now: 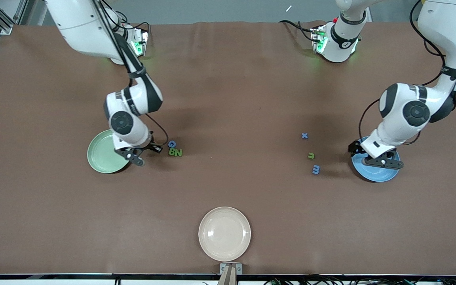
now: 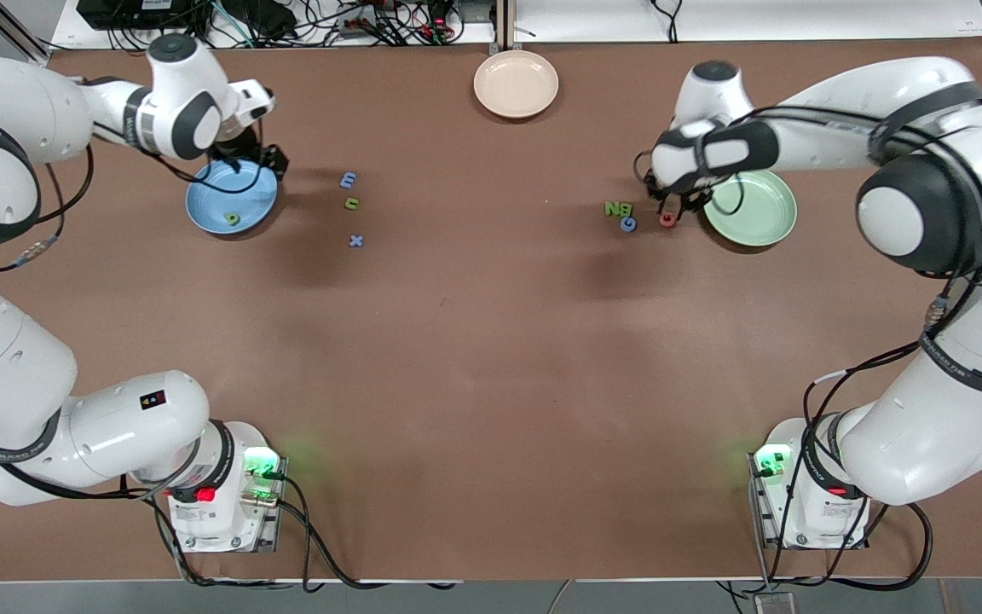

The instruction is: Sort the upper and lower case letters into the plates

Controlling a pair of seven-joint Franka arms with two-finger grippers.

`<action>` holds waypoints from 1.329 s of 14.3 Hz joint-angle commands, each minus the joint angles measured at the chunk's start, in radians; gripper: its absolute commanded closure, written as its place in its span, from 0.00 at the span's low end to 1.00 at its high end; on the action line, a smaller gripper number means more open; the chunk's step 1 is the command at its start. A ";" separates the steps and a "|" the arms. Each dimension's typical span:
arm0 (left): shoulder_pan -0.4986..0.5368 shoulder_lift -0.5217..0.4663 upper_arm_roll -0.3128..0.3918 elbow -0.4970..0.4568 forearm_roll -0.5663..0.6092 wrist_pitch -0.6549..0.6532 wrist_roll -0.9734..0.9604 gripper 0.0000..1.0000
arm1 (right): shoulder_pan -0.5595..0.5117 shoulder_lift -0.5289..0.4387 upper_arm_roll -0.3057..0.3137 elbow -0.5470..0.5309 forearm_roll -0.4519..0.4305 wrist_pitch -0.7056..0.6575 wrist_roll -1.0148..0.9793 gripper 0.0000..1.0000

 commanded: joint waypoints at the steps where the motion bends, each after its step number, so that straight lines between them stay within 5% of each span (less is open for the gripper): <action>1: -0.059 0.046 -0.022 0.060 0.009 -0.021 -0.107 0.01 | -0.127 -0.094 0.012 -0.020 0.009 -0.085 -0.211 1.00; 4: -0.139 0.109 -0.020 0.122 0.007 -0.033 -0.162 0.01 | -0.216 -0.116 0.012 -0.018 0.009 -0.114 -0.373 1.00; 10: -0.215 0.248 -0.011 0.202 0.020 -0.033 -0.251 0.02 | -0.212 -0.106 0.012 -0.020 0.046 -0.108 -0.387 0.95; 11: -0.215 0.260 -0.011 0.214 0.023 -0.033 -0.256 0.02 | -0.192 -0.105 0.012 -0.020 0.089 -0.104 -0.385 0.73; 12: -0.215 0.271 -0.011 0.222 0.041 -0.033 -0.257 0.03 | -0.181 -0.103 0.012 -0.020 0.116 -0.096 -0.384 0.30; 13: -0.215 0.274 -0.010 0.222 0.049 -0.033 -0.260 0.07 | -0.164 -0.102 0.012 -0.029 0.130 -0.064 -0.373 0.00; 19: -0.221 0.325 0.000 0.268 0.132 -0.033 -0.308 0.25 | -0.024 -0.051 0.011 -0.095 0.133 0.140 -0.163 0.00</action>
